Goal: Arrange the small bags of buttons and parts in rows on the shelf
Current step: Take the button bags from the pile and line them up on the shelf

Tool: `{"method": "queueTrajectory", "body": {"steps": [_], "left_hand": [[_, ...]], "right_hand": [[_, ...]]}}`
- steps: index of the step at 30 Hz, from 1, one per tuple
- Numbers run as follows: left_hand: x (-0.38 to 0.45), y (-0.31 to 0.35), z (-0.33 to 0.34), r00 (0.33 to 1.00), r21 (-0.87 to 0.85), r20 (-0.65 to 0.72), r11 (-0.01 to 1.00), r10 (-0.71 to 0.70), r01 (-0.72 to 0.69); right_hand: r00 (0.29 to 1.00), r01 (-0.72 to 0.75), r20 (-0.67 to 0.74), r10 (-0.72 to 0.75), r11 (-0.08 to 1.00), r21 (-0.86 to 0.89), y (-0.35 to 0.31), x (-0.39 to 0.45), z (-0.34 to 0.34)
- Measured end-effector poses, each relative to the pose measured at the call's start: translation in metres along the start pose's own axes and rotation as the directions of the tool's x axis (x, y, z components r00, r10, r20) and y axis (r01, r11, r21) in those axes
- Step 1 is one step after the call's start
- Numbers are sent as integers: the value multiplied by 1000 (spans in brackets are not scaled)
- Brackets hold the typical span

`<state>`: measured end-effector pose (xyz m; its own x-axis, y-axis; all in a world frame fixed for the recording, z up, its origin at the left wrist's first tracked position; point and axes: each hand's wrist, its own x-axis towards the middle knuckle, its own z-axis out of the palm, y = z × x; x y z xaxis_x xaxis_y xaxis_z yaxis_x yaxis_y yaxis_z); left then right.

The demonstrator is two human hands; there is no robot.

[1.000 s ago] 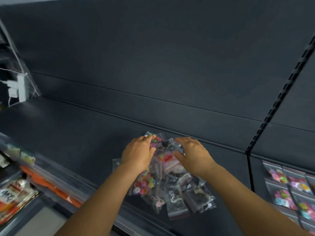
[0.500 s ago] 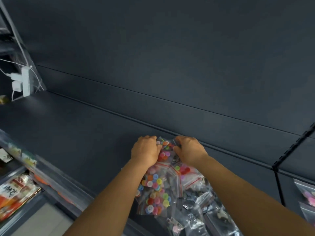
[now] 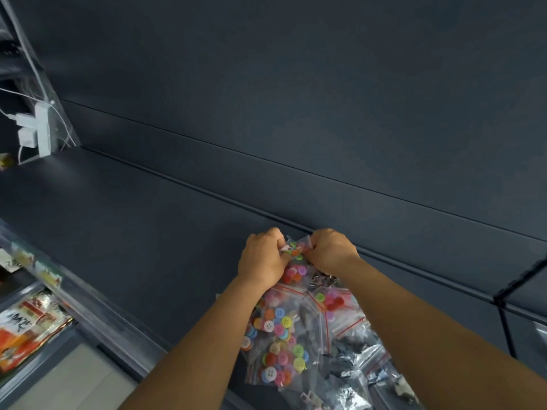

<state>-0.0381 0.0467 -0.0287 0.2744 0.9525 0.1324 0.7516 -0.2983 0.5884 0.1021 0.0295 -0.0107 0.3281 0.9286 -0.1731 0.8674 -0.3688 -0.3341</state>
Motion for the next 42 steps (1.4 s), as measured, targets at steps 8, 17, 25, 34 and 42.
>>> {"method": "queueTrajectory", "body": {"steps": [8,17,25,34,42], "left_hand": [[0,23,-19,999,-371,-7,927,49,-48],[-25,95,-15,964,-598,198,801,175,-22],[-61,172,20,962,-553,173,829,213,-84],[-136,277,72,941,-728,257,685,222,37],[-210,362,129,928,-640,282,768,245,-8]], "right_hand": [[981,132,-195,-23,813,567,14,-26,-30],[965,137,-228,130,492,860,65,-77,-70],[981,106,-167,96,457,883,134,-141,-99],[961,12,-138,240,462,887,250,-219,-133],[904,-32,-187,384,496,867,359,-292,-150]]}}
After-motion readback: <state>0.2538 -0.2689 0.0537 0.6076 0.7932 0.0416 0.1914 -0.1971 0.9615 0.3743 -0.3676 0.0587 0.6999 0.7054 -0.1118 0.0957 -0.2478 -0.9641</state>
